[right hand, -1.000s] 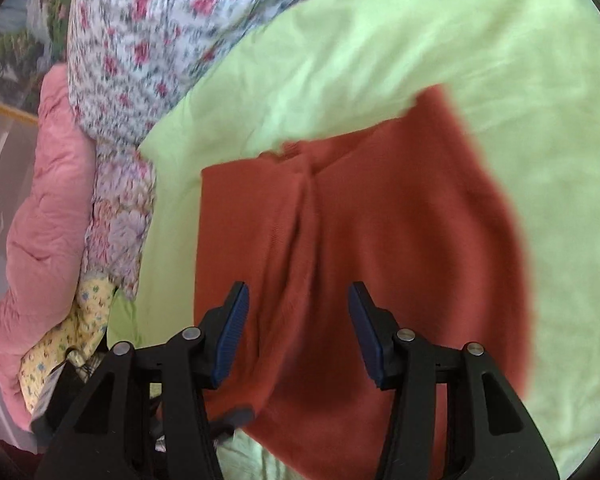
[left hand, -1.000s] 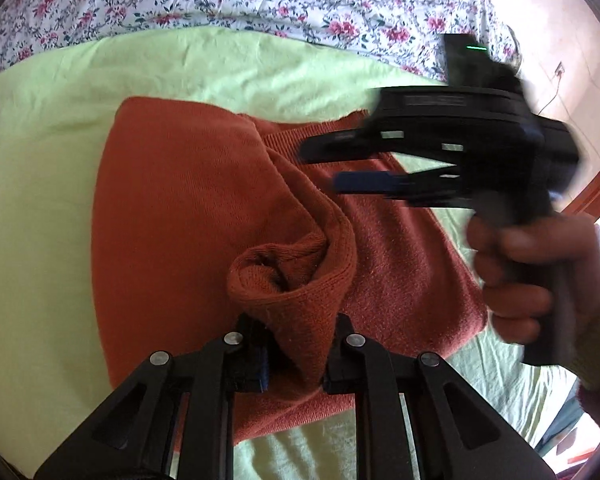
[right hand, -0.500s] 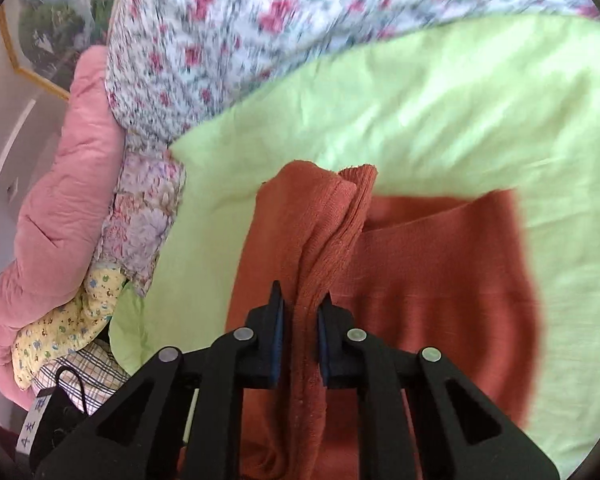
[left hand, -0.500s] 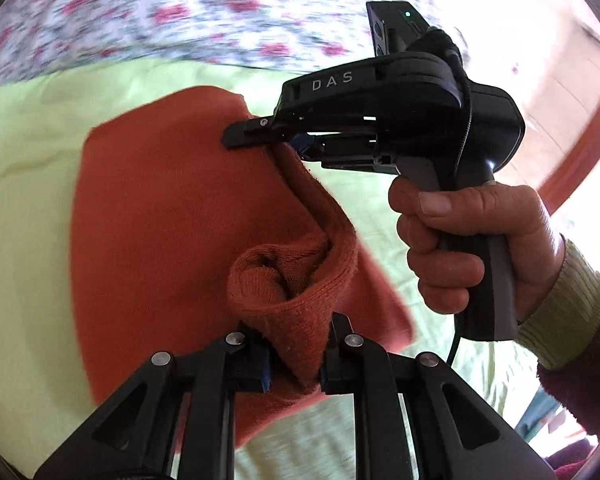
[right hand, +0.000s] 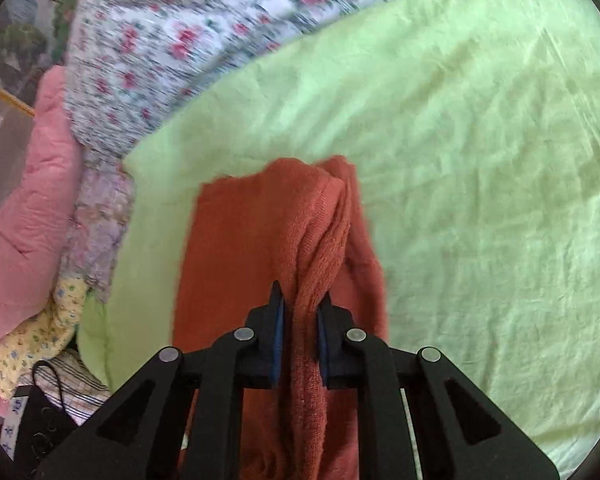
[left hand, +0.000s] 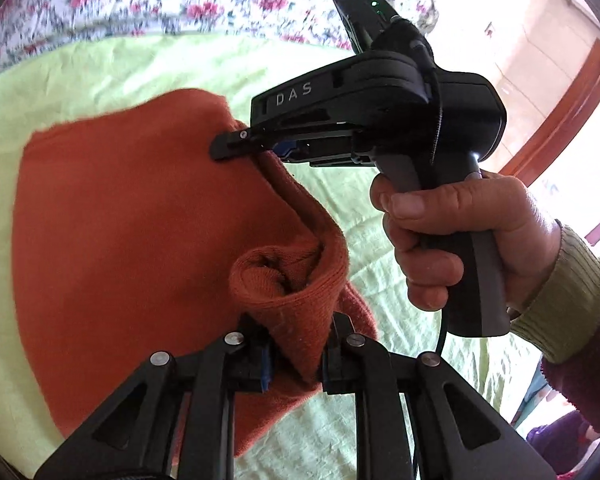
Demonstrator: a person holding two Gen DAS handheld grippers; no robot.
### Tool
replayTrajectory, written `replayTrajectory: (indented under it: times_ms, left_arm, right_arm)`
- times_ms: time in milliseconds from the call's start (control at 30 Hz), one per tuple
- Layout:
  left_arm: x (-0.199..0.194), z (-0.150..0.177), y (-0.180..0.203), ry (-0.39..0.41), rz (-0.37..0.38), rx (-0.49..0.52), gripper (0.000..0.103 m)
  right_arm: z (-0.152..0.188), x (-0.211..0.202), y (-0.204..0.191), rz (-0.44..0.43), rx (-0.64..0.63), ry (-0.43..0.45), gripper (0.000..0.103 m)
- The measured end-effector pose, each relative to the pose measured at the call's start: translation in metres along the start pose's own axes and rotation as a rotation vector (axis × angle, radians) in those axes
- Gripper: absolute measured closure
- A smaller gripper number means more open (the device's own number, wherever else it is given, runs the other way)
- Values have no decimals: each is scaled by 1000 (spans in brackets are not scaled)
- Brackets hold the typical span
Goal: Fold small clothes
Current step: 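Lift the sweater edge with both grippers and fold it lengthwise over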
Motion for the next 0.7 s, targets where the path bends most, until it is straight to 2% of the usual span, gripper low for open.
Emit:
replayTrajectory:
  times_ms: [133, 367, 433, 500, 600, 700]
  left_arm:
    - [2, 3, -2, -15, 22, -22, 82]
    - [-7, -1, -3, -24, 69, -12, 55]
    - [-17, 5, -7, -27, 72, -13, 53]
    - [-27, 8, -17, -28, 77, -26, 50]
    - [-46, 15, -40, -15, 58, -71, 48]
    - [-63, 20, -73, -5, 37, -151, 44]
  right_arm:
    - [4, 8, 9, 19, 11, -13, 88]
    - [8, -3, 12, 46, 32, -7, 75]
    - [11, -10, 12, 54, 45, 8, 71]
    - [14, -18, 12, 65, 57, 24, 63]
    - [22, -29, 15, 65, 86, 43, 41]
    - [32, -35, 16, 46, 124, 50, 37]
Point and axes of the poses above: each gripper's, at about its wrist camera, not at the fingertips, and x roughly the way its jaws point, y to its right, z to its underside, the point moved 4 cm from there along x, roughly the way its jaws point, and after that the axes turned 4 degrees about -x, right-handed, at the moved point
